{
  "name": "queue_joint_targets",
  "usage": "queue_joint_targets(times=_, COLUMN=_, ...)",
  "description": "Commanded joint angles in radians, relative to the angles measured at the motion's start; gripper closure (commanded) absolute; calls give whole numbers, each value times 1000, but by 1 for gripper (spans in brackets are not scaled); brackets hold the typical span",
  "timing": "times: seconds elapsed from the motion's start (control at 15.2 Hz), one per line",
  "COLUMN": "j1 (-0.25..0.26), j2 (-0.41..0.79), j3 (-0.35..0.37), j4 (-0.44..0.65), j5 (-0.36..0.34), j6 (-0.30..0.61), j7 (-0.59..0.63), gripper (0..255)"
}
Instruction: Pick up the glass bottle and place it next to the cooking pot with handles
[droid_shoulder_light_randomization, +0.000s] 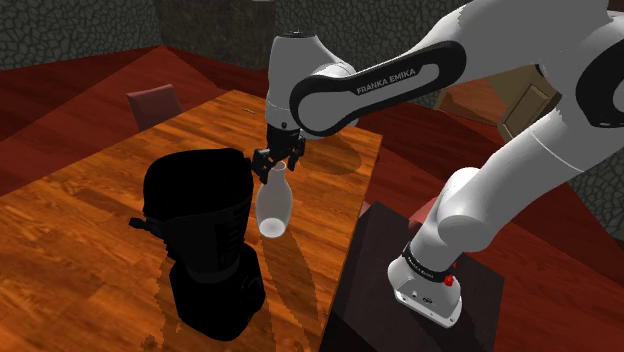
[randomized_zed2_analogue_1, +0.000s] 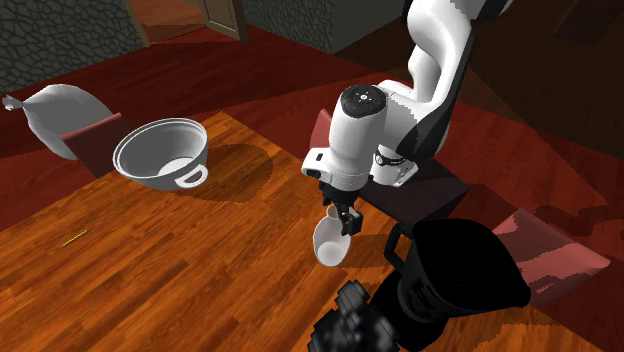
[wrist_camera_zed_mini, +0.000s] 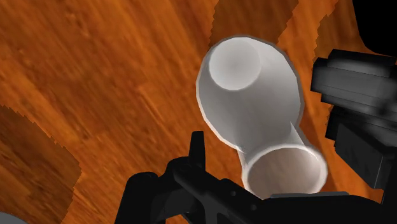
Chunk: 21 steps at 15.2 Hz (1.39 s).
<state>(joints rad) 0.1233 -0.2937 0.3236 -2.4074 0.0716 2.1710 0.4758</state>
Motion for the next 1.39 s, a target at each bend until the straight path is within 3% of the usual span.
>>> queue_joint_targets(times=0.0, j1=0, j2=0, j3=0, j4=0, j5=0, j6=1, j7=0, gripper=0)
queue_joint_targets(times=0.07, j1=0, j2=0, j3=0, j4=0, j5=0, j6=0, j7=0, gripper=0)
queue_joint_targets(times=0.13, j1=0, j2=0, j3=0, j4=0, j5=0, j6=0, j7=0, gripper=255)
queue_joint_targets(times=0.73, j1=0, j2=0, j3=0, j4=0, j5=0, j6=1, j7=0, gripper=255)
queue_joint_targets(times=1.32, j1=1, j2=-44, j3=-13, j4=85, j5=6, j6=-128, j7=-10, gripper=255)
